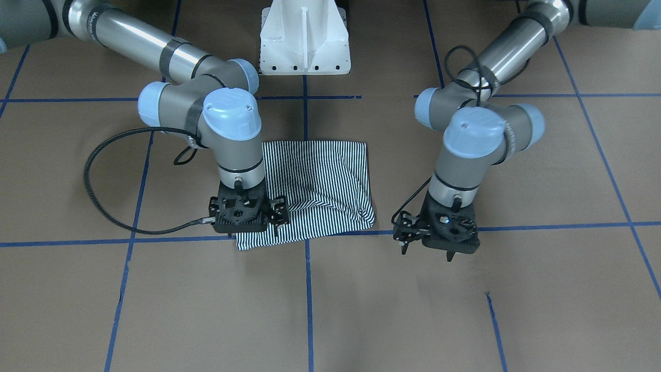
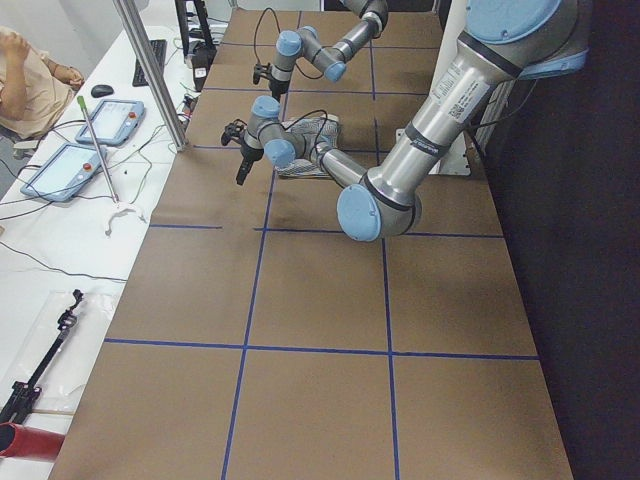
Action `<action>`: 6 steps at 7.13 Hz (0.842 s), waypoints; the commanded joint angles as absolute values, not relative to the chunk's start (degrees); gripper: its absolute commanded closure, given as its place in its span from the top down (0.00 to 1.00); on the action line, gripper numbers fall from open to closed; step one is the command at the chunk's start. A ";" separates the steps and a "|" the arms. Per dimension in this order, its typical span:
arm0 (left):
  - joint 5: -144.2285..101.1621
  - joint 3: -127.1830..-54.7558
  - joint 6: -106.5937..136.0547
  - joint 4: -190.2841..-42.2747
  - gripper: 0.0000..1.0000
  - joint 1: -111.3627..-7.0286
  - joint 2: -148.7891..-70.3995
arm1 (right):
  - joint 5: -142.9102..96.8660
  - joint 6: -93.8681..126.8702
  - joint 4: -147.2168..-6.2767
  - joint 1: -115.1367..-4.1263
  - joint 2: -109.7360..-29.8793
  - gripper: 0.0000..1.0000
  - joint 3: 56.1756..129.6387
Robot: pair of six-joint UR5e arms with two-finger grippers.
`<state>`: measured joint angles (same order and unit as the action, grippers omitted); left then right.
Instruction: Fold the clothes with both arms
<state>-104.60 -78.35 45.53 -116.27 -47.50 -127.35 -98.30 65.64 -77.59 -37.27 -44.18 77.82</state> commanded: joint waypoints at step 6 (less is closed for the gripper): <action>-105.82 -80.95 44.65 -116.54 1.00 -48.08 -125.16 | -95.36 72.69 -74.88 -32.87 -46.93 0.43 78.22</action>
